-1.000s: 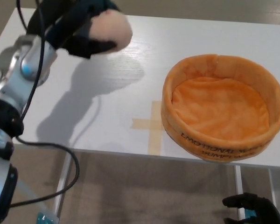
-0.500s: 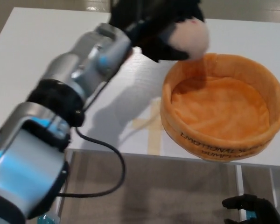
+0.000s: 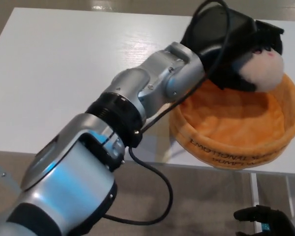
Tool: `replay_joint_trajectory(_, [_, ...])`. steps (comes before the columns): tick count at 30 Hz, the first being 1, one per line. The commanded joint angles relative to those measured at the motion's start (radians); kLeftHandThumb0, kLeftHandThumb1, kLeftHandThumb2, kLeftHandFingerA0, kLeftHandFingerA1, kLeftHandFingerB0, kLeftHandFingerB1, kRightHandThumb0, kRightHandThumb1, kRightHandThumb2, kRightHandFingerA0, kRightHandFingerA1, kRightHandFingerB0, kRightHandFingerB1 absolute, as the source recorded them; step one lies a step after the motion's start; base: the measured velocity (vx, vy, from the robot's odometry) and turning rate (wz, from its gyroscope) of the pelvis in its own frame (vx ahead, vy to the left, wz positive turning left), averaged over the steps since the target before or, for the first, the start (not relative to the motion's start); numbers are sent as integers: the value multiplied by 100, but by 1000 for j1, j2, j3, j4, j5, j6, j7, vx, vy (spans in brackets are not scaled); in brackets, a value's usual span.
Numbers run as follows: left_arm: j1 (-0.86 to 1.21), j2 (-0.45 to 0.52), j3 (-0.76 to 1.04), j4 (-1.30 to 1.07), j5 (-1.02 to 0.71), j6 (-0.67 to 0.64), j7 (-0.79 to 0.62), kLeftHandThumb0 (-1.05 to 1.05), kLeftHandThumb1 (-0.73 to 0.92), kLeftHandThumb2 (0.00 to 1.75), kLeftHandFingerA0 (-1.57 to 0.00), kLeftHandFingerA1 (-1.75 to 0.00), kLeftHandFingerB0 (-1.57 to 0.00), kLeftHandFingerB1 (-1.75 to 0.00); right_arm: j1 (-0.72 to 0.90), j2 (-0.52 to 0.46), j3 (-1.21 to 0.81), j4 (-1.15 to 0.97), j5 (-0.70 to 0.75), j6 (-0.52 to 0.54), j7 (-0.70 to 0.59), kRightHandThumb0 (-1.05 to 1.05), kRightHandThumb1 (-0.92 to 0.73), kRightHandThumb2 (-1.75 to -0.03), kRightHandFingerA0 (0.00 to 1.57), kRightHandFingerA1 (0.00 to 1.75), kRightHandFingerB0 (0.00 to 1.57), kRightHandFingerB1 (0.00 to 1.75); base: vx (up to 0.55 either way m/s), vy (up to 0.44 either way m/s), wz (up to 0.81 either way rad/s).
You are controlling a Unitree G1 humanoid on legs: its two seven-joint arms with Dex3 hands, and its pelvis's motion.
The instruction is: Use the left hand to pick up the pink round toy on the left and place it inside the orange plate on the desk.
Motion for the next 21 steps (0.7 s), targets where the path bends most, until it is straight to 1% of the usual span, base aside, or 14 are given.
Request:
replay_joint_trajectory(1, [-18, -29, -46, -18, 34, 93, -191, -84, 48, 57, 0, -6, 0, -25, 20, 9, 1, 5, 3, -4, 3, -22, -42, -86, 67, 86, 57, 76, 0, 0, 0])
replay_joint_trajectory(2, [-18, -31, -52, -24, 34, 110, -226, -84, 48, 57, 0, -6, 0, -25, 22, 11, 0, 5, 4, -5, 3, -22, -42, -86, 67, 86, 57, 76, 0, 0, 0])
replay_joint_trajectory(3, [-23, -32, -55, -25, 33, 126, -254, -96, 43, 68, 0, 0, 0, -18, 18, 13, -1, 5, 5, -3, 2, -23, -41, -85, 71, 88, 58, 77, 0, 0, 0])
replay_joint_trajectory(4, [-26, -32, -57, -27, 33, 137, -272, -96, 43, 68, 0, 0, 0, -18, 15, 14, -2, 6, 6, -1, 2, -23, -41, -85, 71, 88, 58, 77, 0, 0, 0])
replay_joint_trajectory(5, [-28, -31, -59, -28, 32, 143, -291, -96, 44, 68, 0, 0, 0, -15, 13, 14, 1, 5, 4, 2, 0, -18, -59, -57, 66, 91, 58, 76, 0, 0, 0])
replay_joint_trajectory(6, [-29, -30, -61, -29, 32, 147, -304, -96, 44, 68, 0, 0, 0, -15, 11, 15, 3, 4, 2, 3, -1, -18, -59, -57, 66, 91, 58, 76, 0, 0, 0])
replay_joint_trajectory(7, [-26, -24, -62, -40, 27, 149, -332, -96, 44, 68, 0, 0, 0, -16, 13, 13, 7, 5, -3, 1, -1, -24, -41, -85, 66, 85, 57, 76, 0, 0, 0])
replay_joint_trajectory(8, [-25, -22, -65, -47, 27, 155, -347, -97, 45, 68, 0, 0, 0, -12, 11, 14, 6, 5, -2, 5, 0, -20, -59, -56, 64, 90, 59, 77, 0, 0, 0])
replay_joint_trajectory(13, [-19, -17, -69, -76, 22, 181, -391, -99, 46, 69, 0, 0, 0, -13, 12, 16, 6, 5, 1, 7, -1, -18, -58, -56, 67, 92, 59, 77, 0, 0, 0])
replay_joint_trajectory(15, [-25, -13, -68, -82, 20, 186, -400, -103, 49, 70, 0, 0, 0, -13, 7, 16, 2, 9, 5, 9, 6, -17, -58, -57, 66, 91, 57, 76, 0, 0, 0])
replay_joint_trajectory(18, [-36, -8, -63, -93, 16, 195, -421, -103, 50, 70, 0, 0, 0, -11, 3, 16, 1, 10, 6, 15, 9, -18, -58, -56, 66, 91, 58, 76, 0, 0, 0])
replay_joint_trajectory(19, [-41, -3, -56, -106, 11, 199, -434, -104, 50, 71, 0, 0, 0, -15, 2, 17, 5, 10, 1, 15, 4, -18, -58, -57, 67, 91, 60, 76, 0, 0, 0])
replay_joint_trajectory(20, [-42, 2, -47, -114, 3, 196, -434, -104, 47, 71, 0, 0, 0, -18, 3, 18, 5, 10, 1, 14, 6, -18, -59, -57, 65, 91, 59, 76, 0, 0, 0])
replay_joint_trajectory(21, [-40, 7, -37, -125, -4, 196, -435, -104, 47, 71, 0, 0, 0, -18, 4, 19, 5, 10, 3, 13, 10, -18, -59, -57, 65, 91, 59, 76, 0, 0, 0])
